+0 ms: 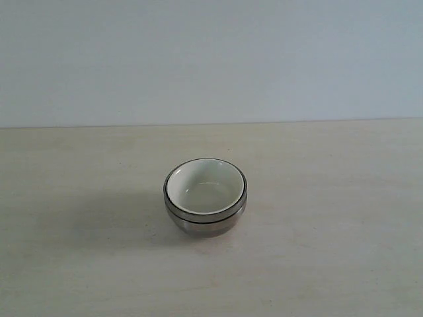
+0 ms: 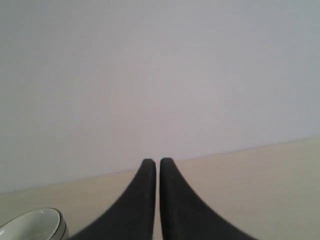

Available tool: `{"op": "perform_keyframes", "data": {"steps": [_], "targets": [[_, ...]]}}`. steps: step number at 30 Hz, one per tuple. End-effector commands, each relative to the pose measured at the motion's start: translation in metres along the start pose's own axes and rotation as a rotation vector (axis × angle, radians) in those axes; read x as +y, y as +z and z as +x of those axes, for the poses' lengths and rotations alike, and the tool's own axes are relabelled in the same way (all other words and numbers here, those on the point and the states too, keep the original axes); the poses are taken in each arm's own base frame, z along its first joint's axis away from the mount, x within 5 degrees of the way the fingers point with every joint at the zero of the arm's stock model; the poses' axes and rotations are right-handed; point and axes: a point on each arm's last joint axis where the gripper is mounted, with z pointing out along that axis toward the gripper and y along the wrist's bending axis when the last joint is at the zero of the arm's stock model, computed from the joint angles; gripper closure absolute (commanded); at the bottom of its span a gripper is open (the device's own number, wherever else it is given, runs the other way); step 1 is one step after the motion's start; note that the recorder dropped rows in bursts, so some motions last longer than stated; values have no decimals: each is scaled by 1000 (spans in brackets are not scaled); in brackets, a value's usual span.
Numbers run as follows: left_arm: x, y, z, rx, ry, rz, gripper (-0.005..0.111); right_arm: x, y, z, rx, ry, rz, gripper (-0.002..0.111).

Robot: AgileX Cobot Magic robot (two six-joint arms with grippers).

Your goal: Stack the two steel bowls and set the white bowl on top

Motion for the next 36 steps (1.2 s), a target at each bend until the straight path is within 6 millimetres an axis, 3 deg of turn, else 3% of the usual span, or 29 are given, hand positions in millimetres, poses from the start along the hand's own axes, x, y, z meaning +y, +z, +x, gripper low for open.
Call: {"op": "perform_keyframes", "data": {"steps": [1,6,9,28,36], "targets": [[0,0,0,-11,0,-2,74,-3,0,13,-8,10,-5,108],[0,0,0,-11,0,-2,74,-4,0,17,35,-12,9,108],[0,0,0,-11,0,-2,74,-8,-1,28,166,-79,47,108],[0,0,0,-11,0,-2,74,-7,-1,30,185,57,51,108],[0,0,0,-11,0,-2,74,-12,-6,46,373,-213,58,108]]}}
